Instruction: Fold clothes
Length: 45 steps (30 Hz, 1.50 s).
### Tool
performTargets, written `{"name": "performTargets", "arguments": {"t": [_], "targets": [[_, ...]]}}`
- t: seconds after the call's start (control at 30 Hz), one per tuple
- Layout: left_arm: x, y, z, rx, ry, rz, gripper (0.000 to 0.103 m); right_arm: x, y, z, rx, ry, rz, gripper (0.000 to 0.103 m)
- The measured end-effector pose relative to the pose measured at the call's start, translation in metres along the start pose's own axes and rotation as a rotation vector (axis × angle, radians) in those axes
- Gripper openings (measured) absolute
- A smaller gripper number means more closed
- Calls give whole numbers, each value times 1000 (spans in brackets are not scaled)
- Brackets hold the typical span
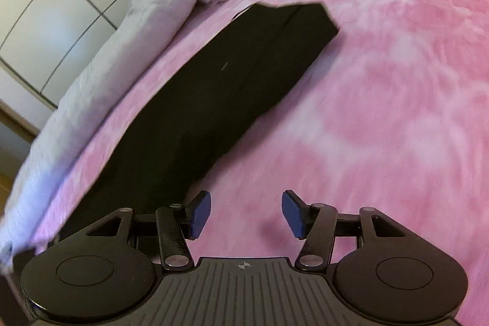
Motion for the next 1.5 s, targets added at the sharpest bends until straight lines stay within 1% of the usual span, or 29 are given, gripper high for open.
{"name": "performTargets", "arguments": {"t": [0.07,0.17,0.3,0.37,0.43,0.53,0.63,0.7,0.77,0.83,0.9,0.93,0.97,1.0,1.03,1.13,1.17,1.2,1.23,1.27,1.3,1.33,1.4,1.5], "targets": [[2,1,-13,58,24,14,5,3,25,-29,17,13,-2,56],[5,1,-32,146,61,35,2,-9,48,-73,79,21,-4,58],[6,1,-74,382,175,44,1,-41,58,-119,164,15,22,70],[6,1,-89,445,211,51,1,-61,58,-135,184,27,38,72],[6,0,-99,471,250,53,1,-79,55,-145,162,40,60,74],[9,-2,-104,460,289,61,1,-102,47,-153,81,50,100,76],[10,-3,-104,422,298,66,1,-116,40,-156,20,68,147,76],[10,-3,-104,392,299,70,1,-118,35,-148,-26,107,177,76],[9,-3,-100,334,288,80,2,-112,31,-132,-55,178,197,76],[9,-4,-89,227,265,90,10,-101,30,-116,-81,225,191,76],[10,-3,-70,123,250,94,22,-83,32,-102,-72,301,181,76],[11,-2,-60,78,244,97,23,-76,34,-96,-73,322,179,76],[10,0,-49,39,234,100,26,-72,36,-92,-76,322,174,76],[9,2,-39,7,220,102,36,-70,39,-89,-78,319,168,76],[7,5,-29,-27,211,104,40,-67,41,-85,-80,316,161,76],[-1,13,-5,-134,179,108,41,-61,48,-77,-79,305,146,76],[-4,16,1,-172,163,110,39,-61,49,-77,-70,300,145,76],[-5,16,2,-182,155,112,28,-59,50,-76,-61,297,145,76],[-4,13,-2,-164,154,115,18,-57,52,-76,-50,295,144,76],[-3,10,-6,-147,153,117,3,-59,52,-81,-36,292,139,76],[-2,7,-11,-129,153,120,3,-58,54,-86,-18,288,132,76],[0,3,-19,-88,161,124,2,-58,56,-92,8,282,126,76],[6,-10,-46,28,191,131,1,-57,61,-110,69,258,116,76],[9,-23,-79,168,246,132,1,-64,62,-135,152,207,112,77]]}}
Point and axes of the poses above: each gripper's, at about its wrist camera, not at the fingertips, and x roughly against the way its jaws point, z to its right, y to its underside, the point moved 8 cm from there along -x, roughly the way its jaws point, and after that the axes turned 11 degrees about x, right-handed, at the moved point
